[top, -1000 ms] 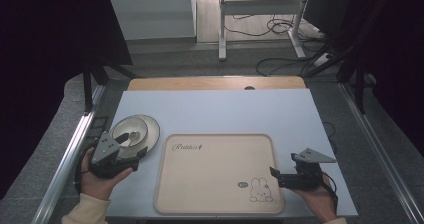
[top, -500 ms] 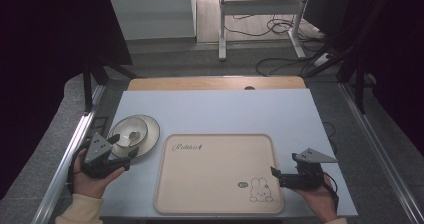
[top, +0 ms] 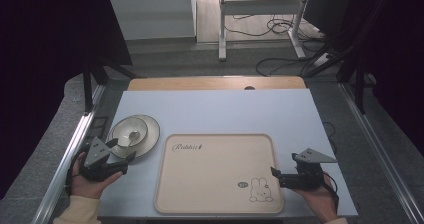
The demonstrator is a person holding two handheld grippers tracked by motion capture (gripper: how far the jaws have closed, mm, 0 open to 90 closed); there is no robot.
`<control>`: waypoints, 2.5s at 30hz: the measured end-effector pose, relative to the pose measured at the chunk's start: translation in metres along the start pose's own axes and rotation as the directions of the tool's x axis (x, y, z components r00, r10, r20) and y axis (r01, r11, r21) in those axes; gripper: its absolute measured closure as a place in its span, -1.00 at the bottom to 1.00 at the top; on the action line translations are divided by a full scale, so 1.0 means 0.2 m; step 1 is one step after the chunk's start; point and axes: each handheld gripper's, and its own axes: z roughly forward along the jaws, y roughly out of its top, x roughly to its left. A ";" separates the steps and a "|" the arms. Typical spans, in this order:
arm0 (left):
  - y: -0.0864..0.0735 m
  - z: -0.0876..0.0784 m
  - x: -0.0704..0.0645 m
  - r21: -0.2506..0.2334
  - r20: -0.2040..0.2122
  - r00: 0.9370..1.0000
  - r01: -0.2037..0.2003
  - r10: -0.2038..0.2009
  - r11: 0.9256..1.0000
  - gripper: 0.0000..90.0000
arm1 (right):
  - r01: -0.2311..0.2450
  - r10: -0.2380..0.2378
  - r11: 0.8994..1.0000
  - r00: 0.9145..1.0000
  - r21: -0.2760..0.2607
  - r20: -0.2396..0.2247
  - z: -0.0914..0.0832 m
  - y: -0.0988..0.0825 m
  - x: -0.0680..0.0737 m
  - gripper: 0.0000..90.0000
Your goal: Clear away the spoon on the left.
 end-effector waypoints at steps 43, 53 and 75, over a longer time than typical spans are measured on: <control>-0.07 0.01 0.02 0.036 -0.122 0.991 -0.045 0.049 0.998 0.97 | 0.020 -0.021 1.000 1.000 0.018 0.014 0.01 0.00 0.01 -0.77; -0.05 0.00 0.02 0.011 -0.128 0.991 -0.043 0.044 0.999 0.98 | 0.023 -0.024 1.000 1.000 0.013 0.018 0.00 0.00 0.01 -0.77; -0.01 -0.10 0.03 -0.083 -0.142 0.990 -0.009 -0.003 0.997 0.98 | 0.019 -0.020 1.000 1.000 0.003 0.020 -0.01 0.00 0.01 -0.77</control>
